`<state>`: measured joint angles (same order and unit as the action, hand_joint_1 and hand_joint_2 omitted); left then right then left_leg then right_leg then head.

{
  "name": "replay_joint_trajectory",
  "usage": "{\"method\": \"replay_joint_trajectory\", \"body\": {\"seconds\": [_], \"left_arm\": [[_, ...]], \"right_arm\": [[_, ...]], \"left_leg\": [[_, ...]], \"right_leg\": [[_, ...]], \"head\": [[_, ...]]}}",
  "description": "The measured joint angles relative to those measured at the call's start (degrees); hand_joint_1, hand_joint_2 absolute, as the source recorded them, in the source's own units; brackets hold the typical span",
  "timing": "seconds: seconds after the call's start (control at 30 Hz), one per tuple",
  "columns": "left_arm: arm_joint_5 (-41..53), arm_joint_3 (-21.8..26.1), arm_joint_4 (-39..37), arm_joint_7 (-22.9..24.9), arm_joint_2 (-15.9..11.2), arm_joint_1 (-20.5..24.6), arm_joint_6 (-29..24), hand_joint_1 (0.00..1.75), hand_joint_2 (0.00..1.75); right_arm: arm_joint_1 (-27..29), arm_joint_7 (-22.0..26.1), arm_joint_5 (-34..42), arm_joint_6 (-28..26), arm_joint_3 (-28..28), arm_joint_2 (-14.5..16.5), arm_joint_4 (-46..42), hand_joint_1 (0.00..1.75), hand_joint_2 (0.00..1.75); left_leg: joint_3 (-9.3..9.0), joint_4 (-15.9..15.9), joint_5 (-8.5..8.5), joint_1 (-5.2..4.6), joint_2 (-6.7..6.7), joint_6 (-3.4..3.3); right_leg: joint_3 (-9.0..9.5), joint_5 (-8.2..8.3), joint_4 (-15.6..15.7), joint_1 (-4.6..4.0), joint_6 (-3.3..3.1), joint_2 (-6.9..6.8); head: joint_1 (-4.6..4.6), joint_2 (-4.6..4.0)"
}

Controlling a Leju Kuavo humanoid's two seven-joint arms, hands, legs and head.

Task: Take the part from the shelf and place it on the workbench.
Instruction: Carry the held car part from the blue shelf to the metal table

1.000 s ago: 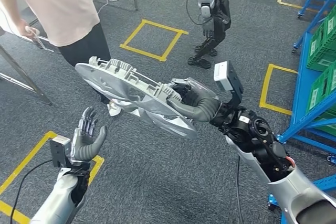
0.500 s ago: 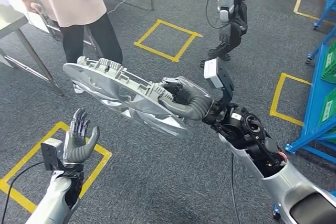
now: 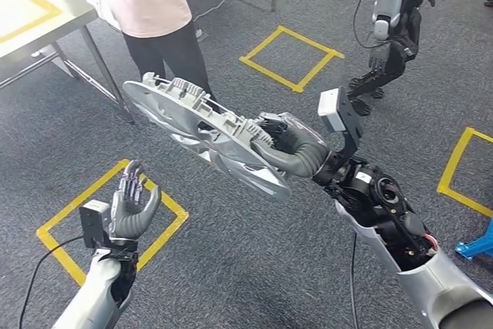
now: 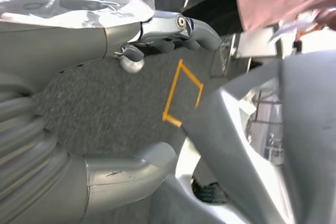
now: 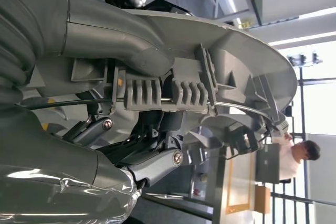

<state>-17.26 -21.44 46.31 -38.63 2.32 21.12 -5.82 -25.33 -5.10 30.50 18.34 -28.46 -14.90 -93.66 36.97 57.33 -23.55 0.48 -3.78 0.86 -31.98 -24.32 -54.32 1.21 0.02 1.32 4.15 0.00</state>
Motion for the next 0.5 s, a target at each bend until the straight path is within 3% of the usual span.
{"method": "replay_joint_trajectory", "body": {"seconds": [0.07, 0.1, 0.13, 0.17, 0.2, 0.27, 0.33, 0.37, 0.43, 0.5], "left_arm": [[0.0, 0.0, 1.0, 0.1, -0.2, -0.5, -0.3, 0.0, 1.75], [0.0, 0.0, 1.3, 0.2, -0.2, -0.8, -0.4, 0.0, 1.75], [0.0, 0.0, 1.7, 0.2, -0.3, -1.1, -0.5, 0.0, 1.75], [0.0, 0.0, 2.0, 0.2, -0.4, -1.5, -0.5, 0.0, 1.75], [0.0, 0.0, 2.3, 0.3, -0.4, -1.7, -0.5, 0.0, 1.75], [0.0, 0.0, 3.0, 0.3, -0.6, -1.8, -0.7, 0.0, 1.75], [-0.2, 0.0, 3.7, 0.4, -0.7, -1.8, -0.9, 0.0, 1.75], [-0.3, 0.0, 4.1, 0.4, -0.8, -1.9, -1.1, 0.0, 1.75], [-0.5, 0.0, 4.7, 0.5, -0.9, -2.2, -1.3, 0.0, 1.75], [-0.7, 0.0, 5.5, 0.7, -1.1, -2.5, -1.4, 0.0, 1.75]], "right_arm": [[0.2, 0.2, 0.0, -0.1, 0.3, 0.0, 0.0, 1.75, 1.75], [0.3, 0.3, 0.0, 0.0, 0.3, 0.0, 0.0, 1.75, 1.75], [0.4, 0.3, 0.0, 0.0, 0.4, 0.0, 0.1, 1.75, 1.75], [0.5, 0.4, -0.1, 0.0, 0.4, 0.0, 0.1, 1.75, 1.75], [0.6, 0.4, -0.1, 0.0, 0.5, 0.0, 0.1, 1.75, 1.75], [0.6, 0.4, -0.1, 0.0, 0.5, 0.0, 0.1, 1.75, 1.75], [0.6, 0.4, -0.2, -0.1, 0.6, 0.0, 0.1, 1.75, 1.75], [0.6, 0.4, -0.2, -0.1, 0.6, 0.0, 0.1, 1.75, 1.75], [0.6, 0.5, -0.3, -0.2, 0.6, 0.0, 0.1, 1.75, 1.75], [0.6, 0.6, -0.3, -0.4, 0.7, -0.1, 0.2, 1.75, 1.75]], "left_leg": [[3.25, 6.8, -3.45, -0.09, 2.33, 0.32], [5.26, 10.9, -4.98, -0.01, 2.75, 0.44], [6.77, 13.8, -5.71, 0.04, 2.97, 0.56], [7.32, 14.7, -5.42, 0.08, 3.12, 0.65], [6.66, 13.2, -4.14, 0.1, 3.33, 0.7], [2.66, 5.3, -0.42, 0.1, 4.63, 0.61], [-0.59, -1.0, 1.44, -0.19, 5.98, 0.08], [-1.14, -2.1, 1.51, -0.33, 6.17, -0.29], [-1.2, -2.3, 1.48, -0.4, 5.15, -1.1], [-1.39, -2.5, 1.59, -0.22, 4.3, -1.79]], "right_leg": [[0.19, 0.1, 0.3, -0.02, -0.37, -1.09], [0.19, 0.07, 0.3, -0.09, -0.46, -1.63], [0.2, 0.04, 0.3, -0.13, -0.49, -2.17], [0.21, 0.0, 0.3, -0.13, -0.5, -2.71], [0.24, -0.04, 0.3, -0.12, -0.46, -3.21], [0.35, -0.21, 0.2, -0.15, -0.2, -4.1], [0.4, -0.52, 0.0, -0.48, 0.3, -4.77], [0.44, -0.67, -0.1, -0.68, 0.57, -5.12], [0.56, -0.97, -0.2, -0.72, 1.13, -5.82], [-0.09, -2.48, -1.9, -0.43, 1.68, -4.92]], "head": [[-0.86, 0.0], [-1.2, 0.0], [-1.47, 0.0], [-1.77, 0.0], [-2.08, 0.0], [-2.6, 0.0], [-2.88, 0.0], [-2.79, 0.0], [-2.48, 0.0], [-2.28, 0.0]]}}
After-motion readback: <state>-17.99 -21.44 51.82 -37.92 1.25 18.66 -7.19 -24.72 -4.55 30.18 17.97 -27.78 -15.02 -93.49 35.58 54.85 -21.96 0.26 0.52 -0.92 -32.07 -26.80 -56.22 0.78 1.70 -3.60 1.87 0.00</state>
